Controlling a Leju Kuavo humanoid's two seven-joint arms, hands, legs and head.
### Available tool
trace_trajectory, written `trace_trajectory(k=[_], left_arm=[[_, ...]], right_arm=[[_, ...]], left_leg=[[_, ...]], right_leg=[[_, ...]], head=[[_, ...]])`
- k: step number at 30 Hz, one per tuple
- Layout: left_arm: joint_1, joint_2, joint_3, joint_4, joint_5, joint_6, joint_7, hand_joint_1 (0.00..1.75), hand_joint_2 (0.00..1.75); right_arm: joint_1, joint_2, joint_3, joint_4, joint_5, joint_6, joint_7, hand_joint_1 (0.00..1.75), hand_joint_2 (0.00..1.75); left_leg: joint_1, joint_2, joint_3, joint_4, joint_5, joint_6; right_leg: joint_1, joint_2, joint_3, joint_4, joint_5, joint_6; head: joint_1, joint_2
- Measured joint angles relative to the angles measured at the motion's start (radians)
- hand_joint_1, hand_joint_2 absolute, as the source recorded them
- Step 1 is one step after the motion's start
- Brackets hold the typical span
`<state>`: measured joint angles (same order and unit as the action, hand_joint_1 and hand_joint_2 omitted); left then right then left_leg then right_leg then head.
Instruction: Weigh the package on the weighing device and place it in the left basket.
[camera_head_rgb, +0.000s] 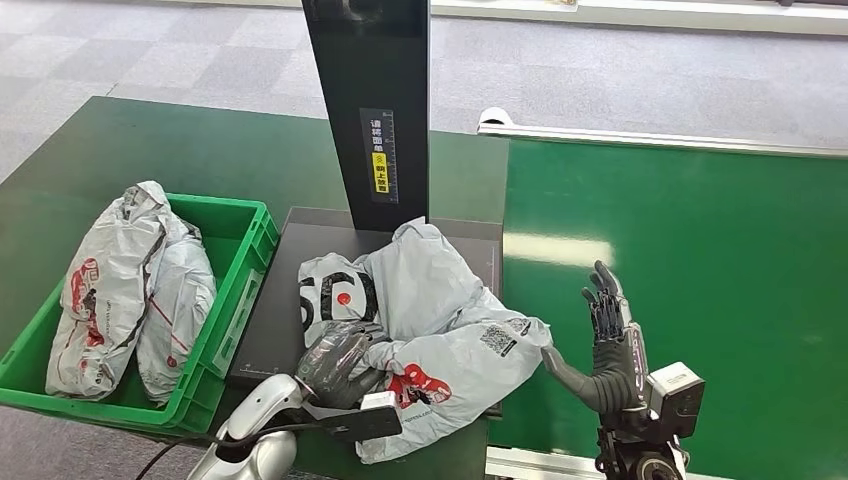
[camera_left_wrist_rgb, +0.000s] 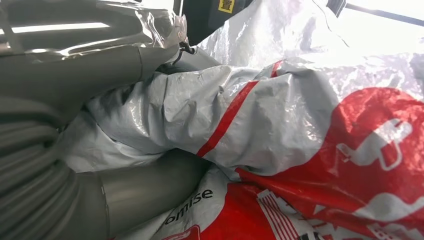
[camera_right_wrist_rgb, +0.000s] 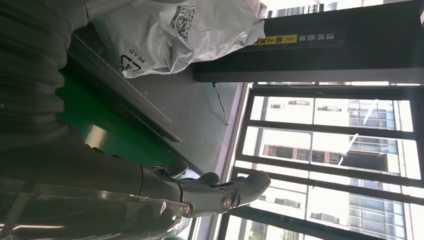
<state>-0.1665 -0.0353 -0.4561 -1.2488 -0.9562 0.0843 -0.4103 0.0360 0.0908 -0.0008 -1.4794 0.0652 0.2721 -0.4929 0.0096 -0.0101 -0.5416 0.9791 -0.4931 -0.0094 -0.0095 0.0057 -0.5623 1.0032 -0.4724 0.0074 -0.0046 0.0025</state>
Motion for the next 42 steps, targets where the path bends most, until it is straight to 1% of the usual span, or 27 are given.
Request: trace_trajectory(k=[3,6,12,18,21,28,31,33,37,42], left_arm=[[0.021,-0.002,0.023,-0.039,0.03,0.11,-0.029,1.75,1.75],[0.043,-0.005,0.056,-0.105,0.065,0.18,-0.048,1.75,1.75],[0.076,-0.025,0.123,-0.221,0.173,0.347,-0.144,1.75,1.75],[0.088,-0.048,0.172,-0.3,0.279,0.494,-0.245,1.75,1.75],[0.093,-0.054,0.186,-0.325,0.297,0.514,-0.265,1.75,1.75],[0.098,-0.059,0.197,-0.348,0.302,0.525,-0.27,1.75,1.75],[0.111,-0.071,0.219,-0.408,0.329,0.578,-0.28,1.75,1.75],[0.118,-0.086,0.249,-0.468,0.343,0.606,-0.286,1.75,1.75],[0.125,-0.114,0.326,-0.563,0.319,0.615,-0.287,1.75,1.75],[0.124,-0.145,0.466,-0.659,0.246,0.616,-0.287,1.75,1.75]], right_arm=[[0.0,0.0,0.0,0.0,-0.001,0.001,0.0,0.0,1.75],[-0.001,-0.001,0.0,0.0,-0.003,0.005,0.0,0.0,1.75],[-0.003,-0.003,0.0,0.0,-0.019,0.001,0.001,0.0,1.75],[-0.002,-0.004,0.0,0.0,-0.028,-0.012,0.003,0.0,1.75],[-0.002,-0.004,0.0,0.0,-0.031,-0.013,0.003,0.0,1.75],[-0.002,-0.005,0.0,0.0,-0.032,-0.014,0.003,0.0,1.75],[-0.001,-0.005,0.001,0.0,-0.037,-0.026,0.003,0.0,1.75],[-0.001,-0.006,0.002,0.0,-0.043,-0.036,0.003,0.0,1.75],[-0.001,-0.009,0.009,0.0,-0.051,-0.049,0.002,0.0,1.75],[-0.001,-0.011,0.015,0.0,-0.057,-0.054,0.002,0.0,1.75]], left_leg=[[0.0,0.0,-0.001,0.0,0.0,0.0],[0.0,0.0,-0.001,0.0,0.0,0.0],[0.0,0.0,-0.001,0.0,0.0,0.0],[0.0,0.0,-0.001,0.0,0.0,0.0],[0.0,0.0,-0.002,0.0,0.0,0.0],[0.0,0.0,-0.002,0.0,0.0,0.0],[0.0,0.001,-0.002,0.0,0.0,0.0],[0.0,0.001,-0.002,0.0,0.0,0.0],[0.0,0.001,-0.003,0.0,0.0,0.0],[0.0,0.001,-0.002,0.0,0.0,0.0]], right_leg=[[0.0,0.0,-0.001,0.0,0.0,0.0],[0.0,0.0,-0.001,0.0,0.0,0.0],[0.0,0.0,-0.001,0.0,0.0,0.0],[0.0,0.0,-0.001,0.0,0.0,0.0],[0.0,0.0,-0.001,0.0,0.0,0.0],[0.0,0.0,-0.001,0.0,0.0,0.0],[0.0,0.001,-0.002,0.0,0.0,0.0],[0.0,0.001,-0.002,0.0,0.0,0.0],[0.0,0.001,-0.002,0.0,0.0,0.0],[0.0,0.001,-0.002,0.0,0.0,0.0]], head=[[0.0,0.0],[0.0,0.0],[0.0,0.0],[0.0,0.0],[0.0,0.0],[0.0,0.0],[0.0,0.0],[0.0,0.0],[0.0,0.0],[0.0,0.0]])
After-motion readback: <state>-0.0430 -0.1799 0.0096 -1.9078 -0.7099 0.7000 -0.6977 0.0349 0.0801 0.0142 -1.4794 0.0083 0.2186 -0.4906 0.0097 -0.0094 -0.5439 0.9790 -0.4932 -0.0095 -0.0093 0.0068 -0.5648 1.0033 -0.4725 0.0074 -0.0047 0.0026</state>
